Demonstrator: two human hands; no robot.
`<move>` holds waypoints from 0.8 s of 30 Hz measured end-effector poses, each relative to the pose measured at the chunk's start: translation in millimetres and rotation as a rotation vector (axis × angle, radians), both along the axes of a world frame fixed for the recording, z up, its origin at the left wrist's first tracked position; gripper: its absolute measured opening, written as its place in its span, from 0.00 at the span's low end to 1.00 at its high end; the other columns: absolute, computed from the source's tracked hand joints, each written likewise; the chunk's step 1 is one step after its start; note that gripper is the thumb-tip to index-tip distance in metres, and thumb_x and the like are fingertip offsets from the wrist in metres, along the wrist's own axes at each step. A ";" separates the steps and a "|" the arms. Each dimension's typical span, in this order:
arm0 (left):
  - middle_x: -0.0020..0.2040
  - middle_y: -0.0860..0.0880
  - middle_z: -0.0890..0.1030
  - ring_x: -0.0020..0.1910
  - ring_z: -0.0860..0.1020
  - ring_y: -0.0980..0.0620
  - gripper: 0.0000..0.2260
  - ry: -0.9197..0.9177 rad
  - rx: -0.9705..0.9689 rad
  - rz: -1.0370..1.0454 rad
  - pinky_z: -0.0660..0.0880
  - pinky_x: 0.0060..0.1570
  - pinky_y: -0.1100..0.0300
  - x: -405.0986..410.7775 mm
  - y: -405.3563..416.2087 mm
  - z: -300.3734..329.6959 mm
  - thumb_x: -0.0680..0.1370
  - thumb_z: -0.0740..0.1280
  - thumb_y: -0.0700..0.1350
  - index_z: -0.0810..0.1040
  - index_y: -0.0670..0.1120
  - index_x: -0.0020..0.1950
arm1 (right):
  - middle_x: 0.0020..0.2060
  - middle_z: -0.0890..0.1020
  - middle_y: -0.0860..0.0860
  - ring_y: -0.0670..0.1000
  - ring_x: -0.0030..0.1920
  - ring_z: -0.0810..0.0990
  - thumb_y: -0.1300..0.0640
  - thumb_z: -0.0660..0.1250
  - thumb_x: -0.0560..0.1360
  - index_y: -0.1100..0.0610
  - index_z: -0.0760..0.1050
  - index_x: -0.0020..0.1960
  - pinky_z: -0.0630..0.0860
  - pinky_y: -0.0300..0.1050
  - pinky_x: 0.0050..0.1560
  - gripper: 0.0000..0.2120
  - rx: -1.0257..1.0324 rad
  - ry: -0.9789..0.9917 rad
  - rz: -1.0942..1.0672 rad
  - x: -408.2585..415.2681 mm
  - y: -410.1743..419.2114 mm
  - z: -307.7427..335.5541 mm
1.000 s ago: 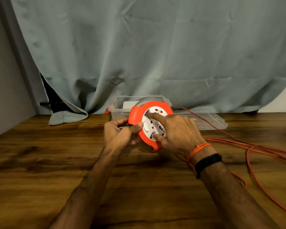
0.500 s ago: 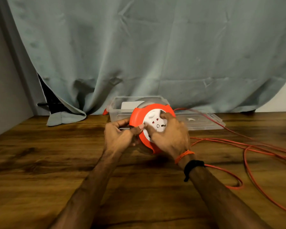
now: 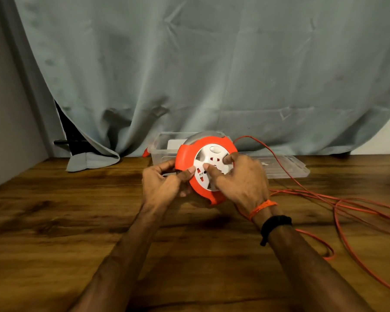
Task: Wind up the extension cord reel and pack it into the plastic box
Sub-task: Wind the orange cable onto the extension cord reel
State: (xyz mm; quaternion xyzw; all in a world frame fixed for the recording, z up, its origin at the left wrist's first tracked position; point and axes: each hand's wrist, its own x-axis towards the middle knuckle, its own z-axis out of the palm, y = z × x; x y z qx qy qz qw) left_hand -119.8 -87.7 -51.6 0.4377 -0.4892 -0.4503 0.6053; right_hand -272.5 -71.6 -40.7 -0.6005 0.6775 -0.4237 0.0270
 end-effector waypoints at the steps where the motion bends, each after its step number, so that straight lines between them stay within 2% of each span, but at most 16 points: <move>1: 0.48 0.42 0.85 0.39 0.86 0.48 0.17 0.012 0.005 -0.001 0.81 0.30 0.57 0.2 -0.1 0.2 0.68 0.76 0.37 0.82 0.40 0.57 | 0.48 0.85 0.55 0.58 0.52 0.82 0.35 0.69 0.70 0.54 0.78 0.58 0.78 0.50 0.51 0.26 -0.052 0.103 -0.020 -3.9 2.0 1.4; 4: 0.48 0.42 0.85 0.41 0.85 0.46 0.18 0.014 0.015 0.008 0.80 0.31 0.56 1.8 -1.5 -0.2 0.68 0.77 0.38 0.81 0.40 0.58 | 0.41 0.84 0.51 0.59 0.47 0.83 0.35 0.63 0.68 0.47 0.71 0.58 0.77 0.50 0.45 0.24 -0.140 0.412 0.003 -11.2 5.3 4.8; 6: 0.49 0.41 0.85 0.41 0.85 0.46 0.18 0.022 0.017 0.005 0.80 0.30 0.57 2.6 -1.7 0.8 0.69 0.77 0.38 0.81 0.40 0.58 | 0.43 0.83 0.50 0.59 0.45 0.83 0.36 0.63 0.66 0.45 0.67 0.61 0.75 0.48 0.41 0.26 -0.176 0.520 0.055 -13.5 6.8 6.7; 9: 0.49 0.41 0.85 0.40 0.85 0.47 0.18 0.039 0.022 -0.005 0.79 0.27 0.59 1.9 -0.3 3.3 0.69 0.76 0.36 0.81 0.39 0.58 | 0.48 0.81 0.50 0.59 0.48 0.82 0.38 0.66 0.66 0.41 0.64 0.66 0.71 0.48 0.41 0.30 -0.151 0.617 0.119 -16.6 10.9 11.2; 13: 0.48 0.41 0.85 0.39 0.85 0.48 0.17 0.029 0.021 -0.020 0.80 0.29 0.57 2.8 1.4 3.4 0.69 0.76 0.36 0.81 0.39 0.57 | 0.55 0.79 0.50 0.59 0.51 0.80 0.40 0.63 0.72 0.36 0.57 0.71 0.74 0.51 0.47 0.29 -0.068 0.688 0.209 -14.8 10.8 7.5; 17: 0.43 0.45 0.85 0.32 0.84 0.54 0.14 0.016 0.013 -0.053 0.78 0.25 0.61 2.3 3.7 5.5 0.69 0.75 0.35 0.81 0.40 0.54 | 0.59 0.79 0.51 0.60 0.55 0.80 0.42 0.62 0.74 0.34 0.52 0.73 0.74 0.53 0.50 0.31 -0.044 0.729 0.203 -14.9 4.0 1.5; 22: 0.43 0.44 0.85 0.32 0.84 0.53 0.14 0.014 0.003 -0.067 0.78 0.26 0.60 1.6 4.3 5.8 0.69 0.75 0.34 0.82 0.40 0.53 | 0.59 0.79 0.52 0.60 0.56 0.79 0.42 0.62 0.75 0.35 0.52 0.74 0.74 0.52 0.51 0.32 -0.033 0.748 0.214 -16.8 -0.7 -1.1; 24: 0.39 0.47 0.85 0.31 0.84 0.54 0.12 0.018 -0.012 -0.073 0.78 0.25 0.60 1.4 5.0 5.8 0.69 0.75 0.34 0.82 0.42 0.50 | 0.57 0.81 0.52 0.60 0.55 0.80 0.41 0.63 0.73 0.35 0.56 0.74 0.72 0.51 0.50 0.31 -0.049 0.736 0.183 -13.4 2.9 -0.9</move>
